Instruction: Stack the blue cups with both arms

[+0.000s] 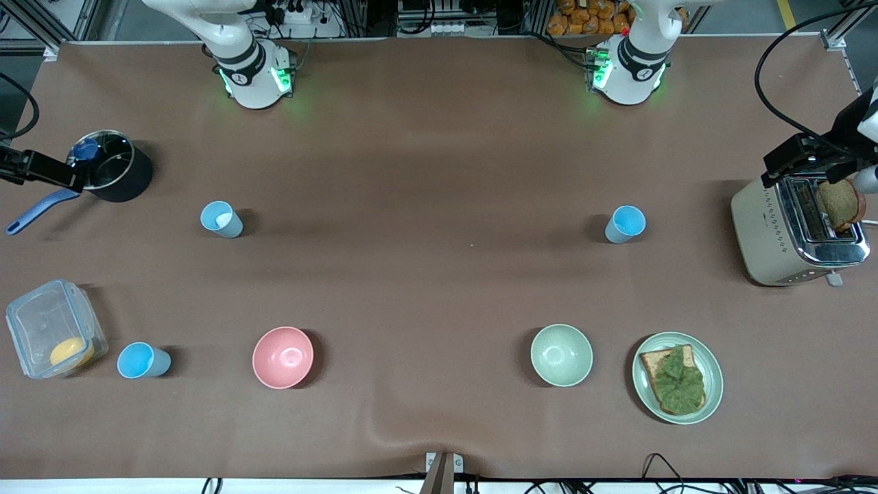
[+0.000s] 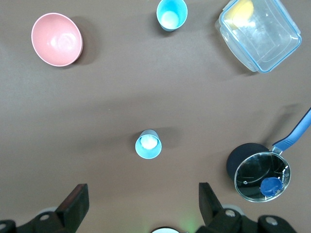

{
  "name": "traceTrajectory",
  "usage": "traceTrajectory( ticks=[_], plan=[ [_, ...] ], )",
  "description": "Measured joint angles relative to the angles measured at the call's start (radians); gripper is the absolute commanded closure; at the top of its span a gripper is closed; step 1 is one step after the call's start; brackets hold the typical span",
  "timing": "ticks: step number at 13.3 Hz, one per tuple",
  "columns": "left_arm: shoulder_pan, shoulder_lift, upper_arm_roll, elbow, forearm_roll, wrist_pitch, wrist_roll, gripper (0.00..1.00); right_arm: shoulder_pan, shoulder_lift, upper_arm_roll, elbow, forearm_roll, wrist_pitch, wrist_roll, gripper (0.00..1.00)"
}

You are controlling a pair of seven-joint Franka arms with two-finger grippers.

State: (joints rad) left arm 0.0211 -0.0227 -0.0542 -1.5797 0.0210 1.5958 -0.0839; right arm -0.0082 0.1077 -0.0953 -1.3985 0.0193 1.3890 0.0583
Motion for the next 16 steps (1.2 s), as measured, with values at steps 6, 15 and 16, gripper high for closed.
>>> traceTrajectory(
  ticks=[6,15,16],
  plan=[
    [0.0,0.0,0.0,0.0,0.0,-0.013,0.0,0.0,0.0,0.0,0.0,0.0,0.0,-0.002,0.0,0.0],
    [0.0,0.0,0.0,0.0,0.0,-0.018,0.0,0.0,-0.001,0.0,-0.004,0.0,0.0,-0.005,0.0,0.0],
    [0.0,0.0,0.0,0.0,0.0,-0.018,0.0,0.0,-0.001,0.0,-0.004,0.0,0.0,-0.006,0.0,0.0]
  ],
)
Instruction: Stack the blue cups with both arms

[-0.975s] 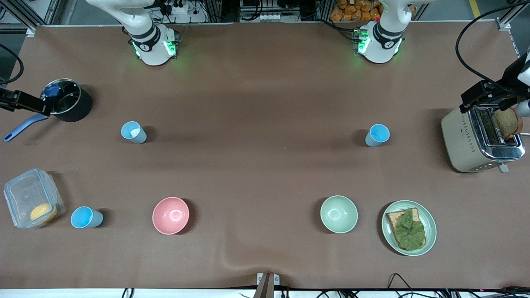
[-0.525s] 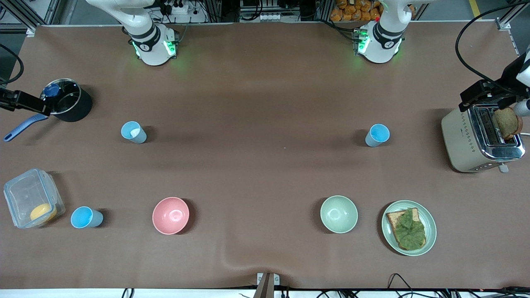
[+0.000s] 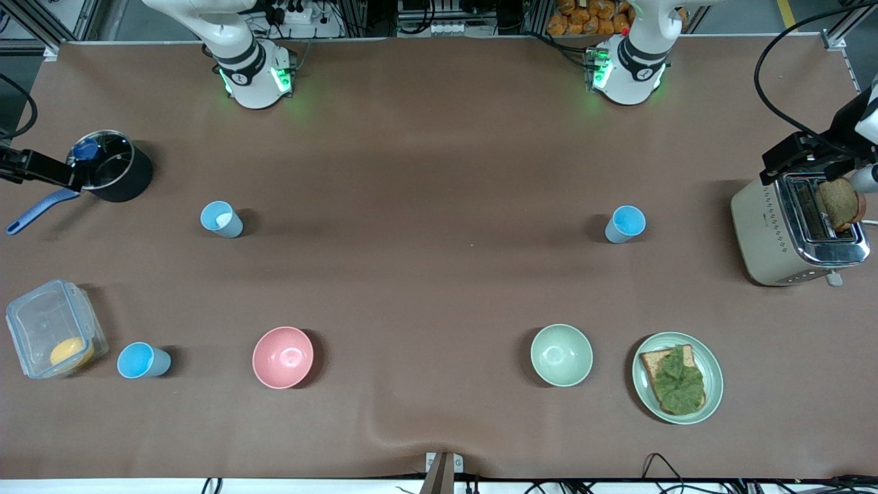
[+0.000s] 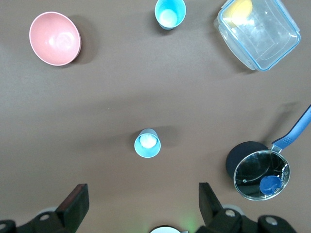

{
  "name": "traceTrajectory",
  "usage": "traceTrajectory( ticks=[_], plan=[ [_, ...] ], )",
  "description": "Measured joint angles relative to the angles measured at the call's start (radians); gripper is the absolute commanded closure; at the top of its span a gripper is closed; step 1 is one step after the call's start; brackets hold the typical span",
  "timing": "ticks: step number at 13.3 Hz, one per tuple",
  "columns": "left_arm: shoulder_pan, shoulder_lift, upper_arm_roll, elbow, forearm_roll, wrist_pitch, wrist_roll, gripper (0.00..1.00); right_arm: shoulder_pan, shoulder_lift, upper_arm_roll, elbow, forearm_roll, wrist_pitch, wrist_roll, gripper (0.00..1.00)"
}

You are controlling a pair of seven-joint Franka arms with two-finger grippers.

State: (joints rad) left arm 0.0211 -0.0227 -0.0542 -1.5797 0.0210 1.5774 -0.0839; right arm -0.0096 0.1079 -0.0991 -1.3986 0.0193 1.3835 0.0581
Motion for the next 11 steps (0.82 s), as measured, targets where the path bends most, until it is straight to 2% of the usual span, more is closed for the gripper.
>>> traceTrajectory(
  ticks=[6,9,11],
  plan=[
    [0.0,0.0,0.0,0.0,0.0,0.0,0.0,0.0,-0.001,0.025,-0.001,-0.009,-0.002,-0.002,-0.043,0.0],
    [0.0,0.0,0.0,0.0,0.0,0.0,0.0,0.0,-0.042,0.114,-0.008,-0.017,-0.043,0.003,-0.127,0.0],
    [0.0,0.0,0.0,0.0,0.0,0.0,0.0,0.0,-0.089,0.198,-0.012,-0.044,-0.046,0.059,-0.152,0.0]
  ],
)
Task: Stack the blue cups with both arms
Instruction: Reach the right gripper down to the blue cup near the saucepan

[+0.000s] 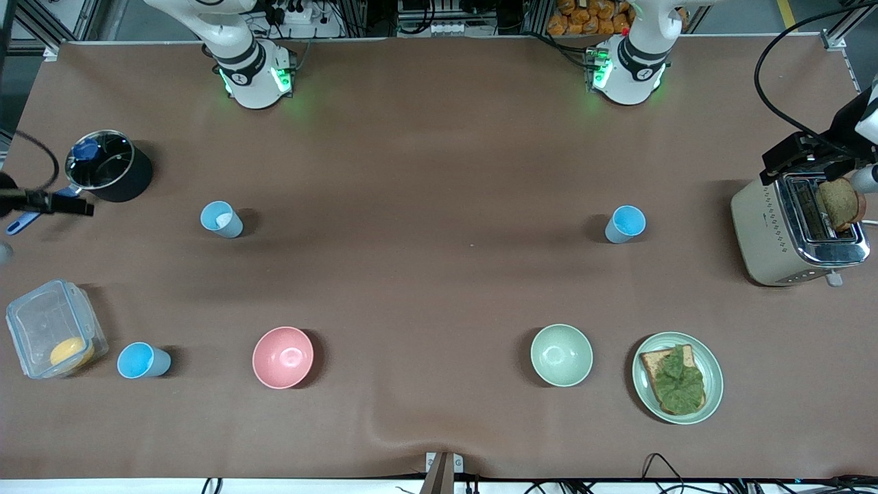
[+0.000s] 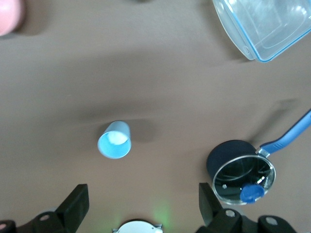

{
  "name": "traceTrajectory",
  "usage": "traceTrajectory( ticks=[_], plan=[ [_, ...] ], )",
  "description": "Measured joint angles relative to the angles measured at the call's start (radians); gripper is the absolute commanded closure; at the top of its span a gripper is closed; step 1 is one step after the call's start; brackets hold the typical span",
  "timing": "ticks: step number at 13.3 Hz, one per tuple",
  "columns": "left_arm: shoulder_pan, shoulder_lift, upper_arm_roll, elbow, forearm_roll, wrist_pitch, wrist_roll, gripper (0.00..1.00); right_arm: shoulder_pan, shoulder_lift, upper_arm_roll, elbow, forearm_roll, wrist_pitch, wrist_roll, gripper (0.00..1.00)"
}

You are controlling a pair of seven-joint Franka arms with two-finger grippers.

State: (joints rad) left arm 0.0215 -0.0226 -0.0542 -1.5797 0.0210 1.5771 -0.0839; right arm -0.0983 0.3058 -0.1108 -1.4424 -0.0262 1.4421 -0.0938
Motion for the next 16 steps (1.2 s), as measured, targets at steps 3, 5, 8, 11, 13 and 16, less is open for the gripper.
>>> traceTrajectory(
  ticks=[3,5,8,11,13,16],
  plan=[
    [0.0,0.0,0.0,0.0,0.0,0.0,0.0,0.0,-0.005,0.066,0.007,-0.112,0.0,0.14,-0.007,0.0],
    [0.0,0.0,0.0,0.0,0.0,0.0,0.0,0.0,0.003,0.065,0.014,-0.204,0.0,0.242,-0.007,0.0],
    [0.0,0.0,0.0,0.0,0.0,0.0,0.0,0.0,0.014,0.061,0.018,-0.341,0.0,0.379,-0.025,0.0],
    [0.0,0.0,-0.001,0.0,0.0,0.0,0.0,0.0,0.015,0.05,0.019,-0.477,0.0,0.52,-0.055,0.0],
    [-0.001,0.0,-0.002,0.0,0.0,0.0,0.0,0.0,0.016,0.03,0.02,-0.55,0.0,0.574,-0.066,0.0],
    [-0.001,0.0,-0.003,0.0,0.0,0.0,0.0,0.0,0.018,-0.013,0.023,-0.643,0.0,0.641,-0.075,0.0]
  ],
)
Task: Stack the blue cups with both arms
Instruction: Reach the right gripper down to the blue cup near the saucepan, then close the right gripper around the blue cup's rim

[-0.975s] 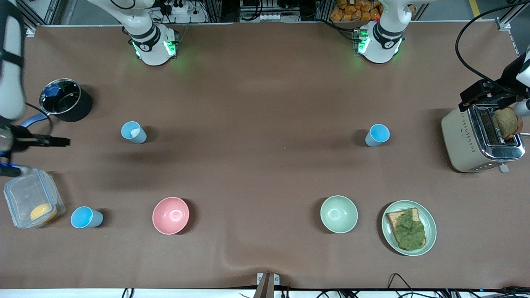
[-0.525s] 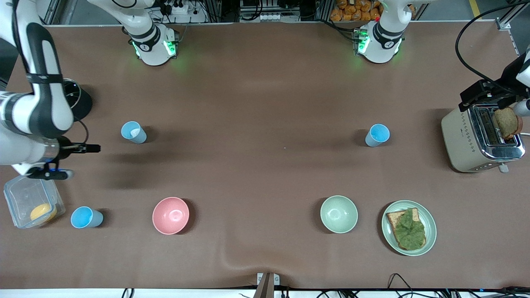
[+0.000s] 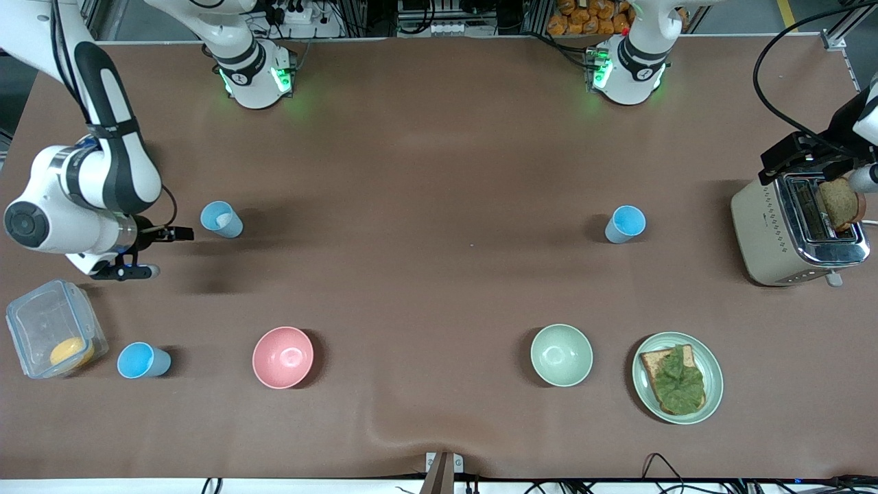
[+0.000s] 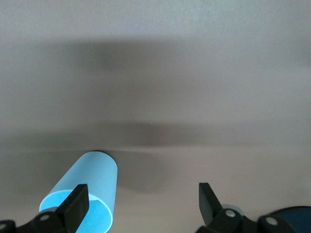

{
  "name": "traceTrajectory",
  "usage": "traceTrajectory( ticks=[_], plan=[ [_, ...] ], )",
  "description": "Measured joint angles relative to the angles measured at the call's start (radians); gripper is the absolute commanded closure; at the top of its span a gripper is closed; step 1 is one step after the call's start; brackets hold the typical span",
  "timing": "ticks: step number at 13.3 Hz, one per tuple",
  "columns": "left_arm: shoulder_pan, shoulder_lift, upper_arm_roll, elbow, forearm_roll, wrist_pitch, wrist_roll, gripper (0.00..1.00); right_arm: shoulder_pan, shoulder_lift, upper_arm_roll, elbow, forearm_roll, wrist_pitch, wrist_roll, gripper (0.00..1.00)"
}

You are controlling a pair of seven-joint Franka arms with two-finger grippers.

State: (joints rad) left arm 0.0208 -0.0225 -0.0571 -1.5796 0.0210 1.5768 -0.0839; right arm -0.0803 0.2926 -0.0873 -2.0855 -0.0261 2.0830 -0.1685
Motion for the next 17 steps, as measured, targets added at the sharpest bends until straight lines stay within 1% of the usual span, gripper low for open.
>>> traceTrajectory(
  ticks=[4,7,8,10,12,14,17],
  plan=[
    [0.0,0.0,0.0,0.0,0.0,0.0,0.0,0.0,0.021,-0.048,0.003,-0.092,0.0,0.057,-0.001,0.0],
    [0.0,0.0,0.0,0.0,0.0,0.0,0.0,0.0,0.029,-0.051,0.003,-0.115,0.0,0.065,-0.001,0.0],
    [0.0,0.0,0.0,0.0,0.0,0.0,0.0,0.0,0.03,-0.051,0.003,-0.121,0.0,0.069,-0.001,0.1],
    [0.0,0.0,0.0,0.0,0.0,0.0,0.0,0.0,0.031,-0.05,0.003,-0.131,0.0,0.072,-0.002,0.39],
    [0.001,0.0,0.0,0.0,0.0,0.0,0.0,0.0,0.033,-0.047,0.003,-0.137,0.0,0.073,-0.002,0.65],
    [0.001,0.0,0.001,0.0,0.0,0.0,0.0,0.0,0.034,-0.044,0.004,-0.139,0.004,0.073,-0.002,0.83],
    [0.004,0.0,0.002,0.0,0.0,0.0,0.0,0.0,0.041,-0.037,0.004,-0.145,0.021,0.072,-0.001,1.0]
  ],
)
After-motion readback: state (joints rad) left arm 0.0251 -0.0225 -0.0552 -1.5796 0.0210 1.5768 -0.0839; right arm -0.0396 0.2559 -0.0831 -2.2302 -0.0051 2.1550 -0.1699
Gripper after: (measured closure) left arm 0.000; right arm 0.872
